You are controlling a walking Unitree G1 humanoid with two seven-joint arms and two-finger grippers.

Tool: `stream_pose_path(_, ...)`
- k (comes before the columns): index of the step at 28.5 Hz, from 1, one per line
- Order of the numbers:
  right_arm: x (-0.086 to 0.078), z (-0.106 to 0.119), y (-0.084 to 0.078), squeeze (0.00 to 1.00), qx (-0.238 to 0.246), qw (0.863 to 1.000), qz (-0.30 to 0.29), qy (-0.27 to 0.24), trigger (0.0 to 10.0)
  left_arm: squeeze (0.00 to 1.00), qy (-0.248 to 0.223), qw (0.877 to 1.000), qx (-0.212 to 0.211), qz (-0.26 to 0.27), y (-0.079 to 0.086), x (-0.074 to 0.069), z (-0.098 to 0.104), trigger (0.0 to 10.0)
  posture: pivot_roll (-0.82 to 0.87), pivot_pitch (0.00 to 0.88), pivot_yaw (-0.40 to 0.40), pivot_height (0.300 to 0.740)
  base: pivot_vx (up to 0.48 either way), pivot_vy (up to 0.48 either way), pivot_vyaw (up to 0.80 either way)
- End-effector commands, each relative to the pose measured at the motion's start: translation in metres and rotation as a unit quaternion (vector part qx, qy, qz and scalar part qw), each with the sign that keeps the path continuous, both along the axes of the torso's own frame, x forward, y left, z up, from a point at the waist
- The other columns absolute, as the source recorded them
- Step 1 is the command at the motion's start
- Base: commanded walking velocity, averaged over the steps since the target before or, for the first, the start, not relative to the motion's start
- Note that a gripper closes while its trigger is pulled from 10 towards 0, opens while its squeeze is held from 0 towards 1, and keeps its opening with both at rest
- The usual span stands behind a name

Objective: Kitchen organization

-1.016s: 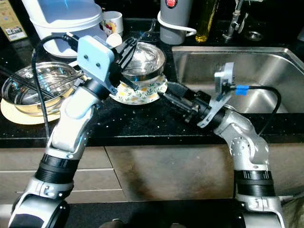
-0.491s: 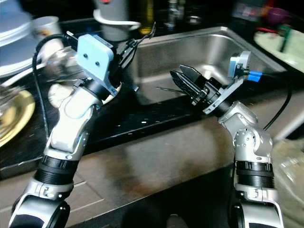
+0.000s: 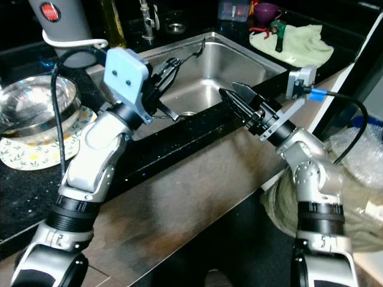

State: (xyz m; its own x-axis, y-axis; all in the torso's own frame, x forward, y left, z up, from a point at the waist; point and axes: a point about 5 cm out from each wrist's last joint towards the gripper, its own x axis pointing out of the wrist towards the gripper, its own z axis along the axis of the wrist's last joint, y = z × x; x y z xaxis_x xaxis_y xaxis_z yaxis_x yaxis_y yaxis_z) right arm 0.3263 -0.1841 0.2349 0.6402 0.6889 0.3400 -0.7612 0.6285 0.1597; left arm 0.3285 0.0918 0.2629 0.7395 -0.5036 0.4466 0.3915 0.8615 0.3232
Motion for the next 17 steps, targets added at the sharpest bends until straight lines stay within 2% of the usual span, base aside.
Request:
stream_pose_path(1, 0.001, -0.001, 0.002, 0.00, -0.004, 1.000, 0.000, -0.001, 10.0, 0.00, 0.005, 1.000, 0.005, 0.015, 0.006, 0.005, 0.000, 10.0, 0.01, 0.041, -0.003, 0.732, 0.000, 0.000, 0.00)
stream_pose_path(7, 0.002, -0.003, 0.002, 0.00, -0.018, 1.000, -0.008, 0.001, 10.0, 0.00, 0.049, 0.998, 0.002, 0.037, 0.013, 0.021, -0.011, 10.0, 0.01, 0.039, -0.001, 0.732, 0.000, 0.000, 0.00)
stream_pose_path(12, 0.002, -0.006, 0.001, 0.00, -0.035, 0.999, -0.020, 0.006, 10.0, 0.00, 0.116, 0.992, -0.032, 0.032, 0.017, 0.030, -0.027, 10.0, 0.00, 0.042, 0.004, 0.732, 0.000, 0.000, 0.00)
stream_pose_path(17, -0.001, -0.012, 0.008, 0.00, -0.056, 0.998, -0.007, 0.007, 10.0, 0.00, 0.162, 0.984, -0.065, 0.023, 0.019, 0.036, -0.038, 10.0, 0.00, 0.051, 0.004, 0.732, 0.000, 0.000, 0.00)
